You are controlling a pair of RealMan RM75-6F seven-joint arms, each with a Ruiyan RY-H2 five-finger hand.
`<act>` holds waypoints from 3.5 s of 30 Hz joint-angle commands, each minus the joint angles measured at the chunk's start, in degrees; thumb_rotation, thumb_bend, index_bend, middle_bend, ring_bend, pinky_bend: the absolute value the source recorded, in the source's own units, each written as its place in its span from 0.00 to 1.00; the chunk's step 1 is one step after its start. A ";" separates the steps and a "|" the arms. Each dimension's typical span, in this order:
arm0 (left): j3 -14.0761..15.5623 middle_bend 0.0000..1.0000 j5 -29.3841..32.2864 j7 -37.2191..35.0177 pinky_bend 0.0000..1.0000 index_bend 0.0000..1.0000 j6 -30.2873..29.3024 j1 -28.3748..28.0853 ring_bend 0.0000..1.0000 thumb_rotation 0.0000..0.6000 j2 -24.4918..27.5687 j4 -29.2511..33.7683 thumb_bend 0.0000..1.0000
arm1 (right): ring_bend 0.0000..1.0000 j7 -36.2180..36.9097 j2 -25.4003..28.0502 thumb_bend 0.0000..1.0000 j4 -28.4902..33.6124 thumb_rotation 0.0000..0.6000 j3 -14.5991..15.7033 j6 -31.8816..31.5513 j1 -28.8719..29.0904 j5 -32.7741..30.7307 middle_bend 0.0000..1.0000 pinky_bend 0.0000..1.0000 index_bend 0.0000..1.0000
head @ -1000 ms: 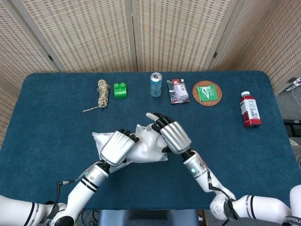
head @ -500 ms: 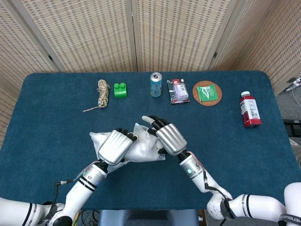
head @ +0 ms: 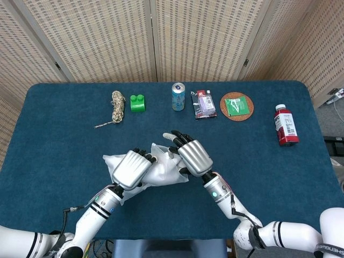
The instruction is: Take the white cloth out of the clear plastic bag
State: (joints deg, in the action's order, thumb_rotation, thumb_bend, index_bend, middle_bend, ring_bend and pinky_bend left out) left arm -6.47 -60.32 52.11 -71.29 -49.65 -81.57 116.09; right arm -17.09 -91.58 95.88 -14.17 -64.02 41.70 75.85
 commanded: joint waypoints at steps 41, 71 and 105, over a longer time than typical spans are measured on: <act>8.68 0.42 -12.60 -10.79 0.77 0.26 1.27 7.44 0.53 1.00 -0.34 -8.07 0.02 | 0.08 3.26 -0.18 0.59 -15.16 1.00 -0.70 5.94 0.61 -12.38 0.19 0.24 0.77; 5.27 1.00 -18.05 -14.51 1.00 0.39 11.47 5.48 0.95 1.00 -12.77 -21.35 0.02 | 0.08 7.40 0.43 0.59 -17.76 1.00 -0.31 6.79 -0.82 -12.26 0.19 0.24 0.77; 2.86 1.00 -7.26 -7.25 1.00 0.47 13.06 6.17 0.95 1.00 -15.92 -25.76 0.02 | 0.08 7.65 -0.35 0.59 -18.01 1.00 -0.43 7.47 -0.56 -12.34 0.19 0.24 0.77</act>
State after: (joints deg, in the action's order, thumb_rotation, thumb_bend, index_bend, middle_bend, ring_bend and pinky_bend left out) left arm -3.54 -67.67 44.80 -58.20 -43.48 -97.46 90.33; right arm -9.45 -91.93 77.88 -14.61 -56.56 41.14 63.51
